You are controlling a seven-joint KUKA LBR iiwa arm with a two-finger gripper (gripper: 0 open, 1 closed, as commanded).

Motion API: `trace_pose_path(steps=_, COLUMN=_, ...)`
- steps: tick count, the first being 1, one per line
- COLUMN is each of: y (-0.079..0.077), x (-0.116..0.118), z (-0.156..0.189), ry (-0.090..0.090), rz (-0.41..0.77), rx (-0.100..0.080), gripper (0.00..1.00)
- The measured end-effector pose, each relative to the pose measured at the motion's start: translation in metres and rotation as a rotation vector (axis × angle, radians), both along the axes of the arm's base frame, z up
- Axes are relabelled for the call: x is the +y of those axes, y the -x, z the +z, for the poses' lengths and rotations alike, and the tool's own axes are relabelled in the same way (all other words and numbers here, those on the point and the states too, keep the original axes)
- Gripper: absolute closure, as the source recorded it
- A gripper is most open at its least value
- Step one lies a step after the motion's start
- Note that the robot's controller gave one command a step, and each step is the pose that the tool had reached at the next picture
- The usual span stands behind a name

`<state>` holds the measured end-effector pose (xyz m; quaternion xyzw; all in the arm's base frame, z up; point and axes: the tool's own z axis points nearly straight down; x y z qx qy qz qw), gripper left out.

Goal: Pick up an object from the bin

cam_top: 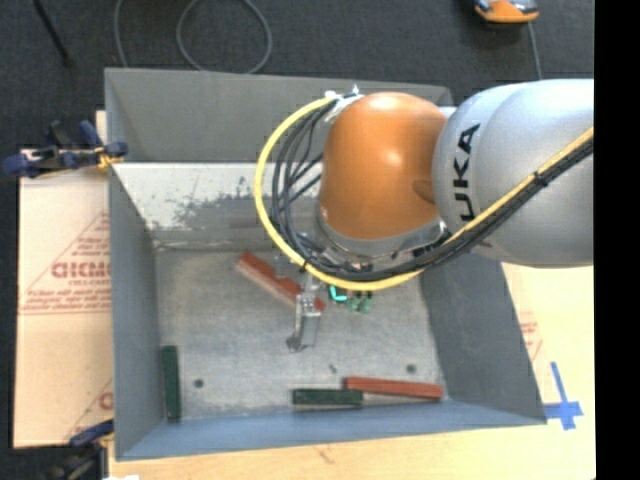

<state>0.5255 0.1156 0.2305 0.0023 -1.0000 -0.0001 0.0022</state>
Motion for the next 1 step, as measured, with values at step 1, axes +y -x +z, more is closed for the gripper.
trace_pose_path(steps=1, y=-0.0535, x=-0.0467, z=-0.1040, ry=0.002, rz=-0.044, rx=-0.001, gripper=0.00)
